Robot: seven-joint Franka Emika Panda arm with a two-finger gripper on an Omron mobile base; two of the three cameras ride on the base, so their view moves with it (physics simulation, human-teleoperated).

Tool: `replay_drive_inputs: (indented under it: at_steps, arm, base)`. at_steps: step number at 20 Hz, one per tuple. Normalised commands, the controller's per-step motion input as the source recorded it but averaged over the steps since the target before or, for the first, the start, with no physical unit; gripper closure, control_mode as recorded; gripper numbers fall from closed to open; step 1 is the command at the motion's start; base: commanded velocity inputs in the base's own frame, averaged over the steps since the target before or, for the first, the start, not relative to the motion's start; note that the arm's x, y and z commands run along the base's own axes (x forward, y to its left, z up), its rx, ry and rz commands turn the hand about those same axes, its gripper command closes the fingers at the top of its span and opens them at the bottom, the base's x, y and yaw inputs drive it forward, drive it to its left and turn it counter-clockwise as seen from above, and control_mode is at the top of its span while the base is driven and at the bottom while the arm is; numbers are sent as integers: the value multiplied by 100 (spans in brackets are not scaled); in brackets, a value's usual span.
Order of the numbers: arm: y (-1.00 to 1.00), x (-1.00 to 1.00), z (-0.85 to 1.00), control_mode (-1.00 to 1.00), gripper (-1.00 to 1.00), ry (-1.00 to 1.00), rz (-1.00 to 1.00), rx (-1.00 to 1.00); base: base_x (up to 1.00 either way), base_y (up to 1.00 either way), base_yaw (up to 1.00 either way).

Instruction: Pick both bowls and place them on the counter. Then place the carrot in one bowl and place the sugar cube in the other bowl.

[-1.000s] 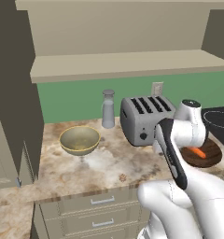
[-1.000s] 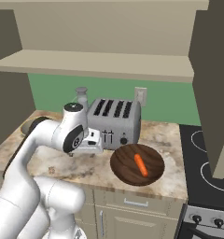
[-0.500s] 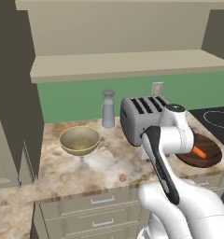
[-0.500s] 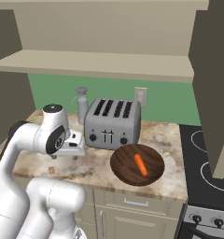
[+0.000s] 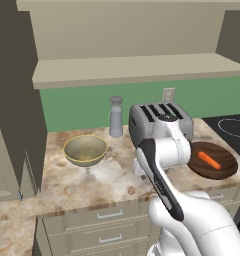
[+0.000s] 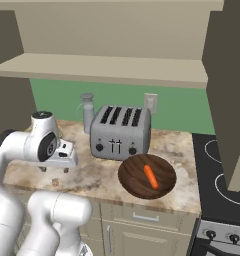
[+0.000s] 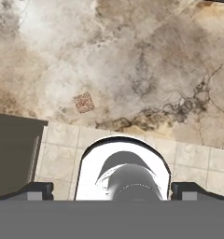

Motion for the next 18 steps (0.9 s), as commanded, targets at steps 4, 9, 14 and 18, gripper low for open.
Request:
replay_drive_inputs:
  at_steps: [4, 9, 14, 18]
  arm:
    - [37, 13, -17, -100, -100, 17, 0, 0]
    - [23, 9, -28, -100, -100, 12, 0, 0]
    - [3, 15, -33, -100, -100, 12, 0, 0]
    - [0, 9, -33, -100, -100, 5, 0, 0]
  base:
    - [0, 0, 0]
    - [0, 0, 0]
    - [0, 0, 0]
    - [0, 0, 0]
